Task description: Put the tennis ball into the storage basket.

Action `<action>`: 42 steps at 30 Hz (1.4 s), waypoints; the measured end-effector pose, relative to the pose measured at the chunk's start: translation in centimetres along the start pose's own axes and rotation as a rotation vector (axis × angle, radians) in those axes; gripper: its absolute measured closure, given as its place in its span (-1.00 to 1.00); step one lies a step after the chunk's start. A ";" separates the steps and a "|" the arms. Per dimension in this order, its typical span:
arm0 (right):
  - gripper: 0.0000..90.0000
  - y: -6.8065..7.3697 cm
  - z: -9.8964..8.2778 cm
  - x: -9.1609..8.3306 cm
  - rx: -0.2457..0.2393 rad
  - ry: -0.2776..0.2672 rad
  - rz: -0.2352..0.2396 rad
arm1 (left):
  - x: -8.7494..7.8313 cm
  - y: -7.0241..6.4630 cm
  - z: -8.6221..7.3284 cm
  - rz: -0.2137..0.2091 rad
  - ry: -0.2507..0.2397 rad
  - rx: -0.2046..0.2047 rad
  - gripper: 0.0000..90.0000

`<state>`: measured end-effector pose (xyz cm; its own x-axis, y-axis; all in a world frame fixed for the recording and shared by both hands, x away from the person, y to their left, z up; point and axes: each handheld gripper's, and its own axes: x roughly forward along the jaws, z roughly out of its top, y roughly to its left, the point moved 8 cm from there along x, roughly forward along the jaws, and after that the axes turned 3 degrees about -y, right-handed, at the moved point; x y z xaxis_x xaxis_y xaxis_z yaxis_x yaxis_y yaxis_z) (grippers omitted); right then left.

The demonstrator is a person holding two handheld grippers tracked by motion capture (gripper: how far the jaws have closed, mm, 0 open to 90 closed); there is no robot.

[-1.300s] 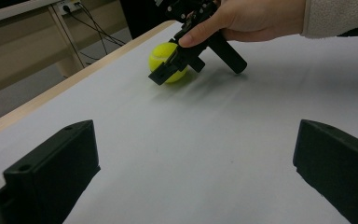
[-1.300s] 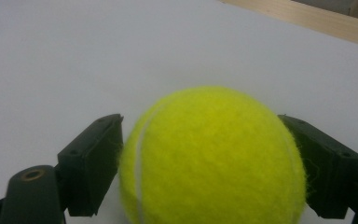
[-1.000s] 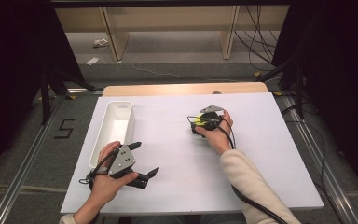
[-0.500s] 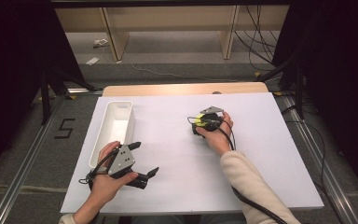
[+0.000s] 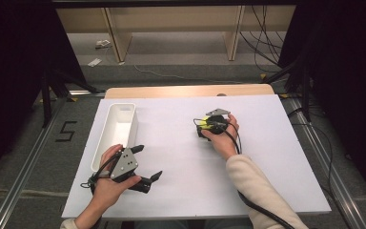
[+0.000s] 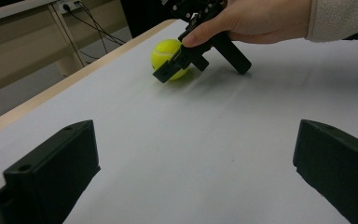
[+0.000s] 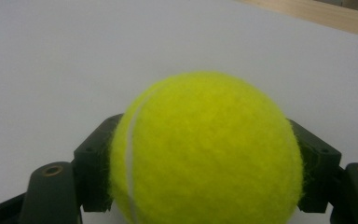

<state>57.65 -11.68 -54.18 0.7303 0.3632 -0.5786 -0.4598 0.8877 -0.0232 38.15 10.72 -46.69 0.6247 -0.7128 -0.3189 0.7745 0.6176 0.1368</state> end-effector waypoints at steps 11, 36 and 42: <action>-0.43 -0.4 0.8 -1.0 0.013 -0.031 0.009 | 0.1 0.0 0.0 0.000 0.004 0.004 -1.00; -0.43 1.1 2.5 -2.9 0.003 -0.074 0.052 | 0.0 0.0 0.0 0.000 0.002 0.000 -1.00; -0.42 1.4 2.8 -3.5 0.000 -0.089 0.065 | 0.1 0.0 0.0 0.000 0.002 0.002 -1.00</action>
<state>55.87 -10.95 -49.94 0.7408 0.4434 -0.5046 -0.5076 0.8615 0.0117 38.19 10.68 -46.73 0.6247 -0.7119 -0.3209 0.7745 0.6172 0.1387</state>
